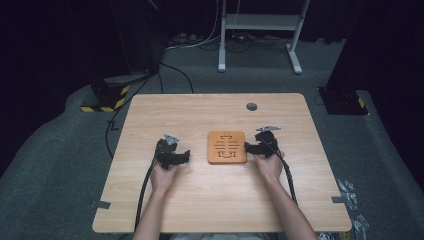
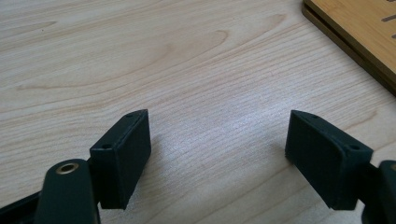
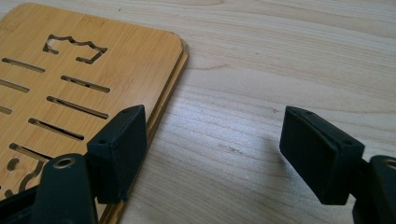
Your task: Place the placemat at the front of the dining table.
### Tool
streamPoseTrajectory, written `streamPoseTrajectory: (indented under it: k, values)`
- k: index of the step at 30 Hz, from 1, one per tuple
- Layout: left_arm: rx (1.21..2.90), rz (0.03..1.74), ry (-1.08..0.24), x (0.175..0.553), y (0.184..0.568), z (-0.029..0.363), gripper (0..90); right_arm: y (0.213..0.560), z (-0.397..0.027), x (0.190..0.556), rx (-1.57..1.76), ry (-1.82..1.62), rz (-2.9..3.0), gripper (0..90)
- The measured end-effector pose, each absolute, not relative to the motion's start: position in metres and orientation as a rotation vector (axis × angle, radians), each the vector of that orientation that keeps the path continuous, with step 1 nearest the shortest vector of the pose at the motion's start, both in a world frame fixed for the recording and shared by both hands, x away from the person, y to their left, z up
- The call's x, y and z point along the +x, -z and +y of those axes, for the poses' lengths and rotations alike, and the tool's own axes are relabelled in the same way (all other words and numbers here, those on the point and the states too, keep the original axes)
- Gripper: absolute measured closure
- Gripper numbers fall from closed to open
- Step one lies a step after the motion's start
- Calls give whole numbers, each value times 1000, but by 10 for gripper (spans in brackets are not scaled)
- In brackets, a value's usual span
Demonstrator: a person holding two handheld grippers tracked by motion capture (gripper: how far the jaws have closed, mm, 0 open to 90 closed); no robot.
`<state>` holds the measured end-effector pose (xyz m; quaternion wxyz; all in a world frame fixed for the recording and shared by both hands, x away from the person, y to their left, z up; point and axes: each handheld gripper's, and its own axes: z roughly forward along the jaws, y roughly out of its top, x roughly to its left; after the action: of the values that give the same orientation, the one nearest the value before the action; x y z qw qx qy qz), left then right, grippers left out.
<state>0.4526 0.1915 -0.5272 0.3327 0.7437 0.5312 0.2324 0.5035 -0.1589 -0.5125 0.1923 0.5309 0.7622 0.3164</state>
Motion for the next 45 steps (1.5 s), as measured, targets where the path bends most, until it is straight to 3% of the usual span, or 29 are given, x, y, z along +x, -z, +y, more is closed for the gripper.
streamPoseTrajectory:
  k: [45]
  values:
    - [1944, 1388, -608, 452, 527, 191, 224, 513, -149, 501, 1477, -892, 2152, 234]
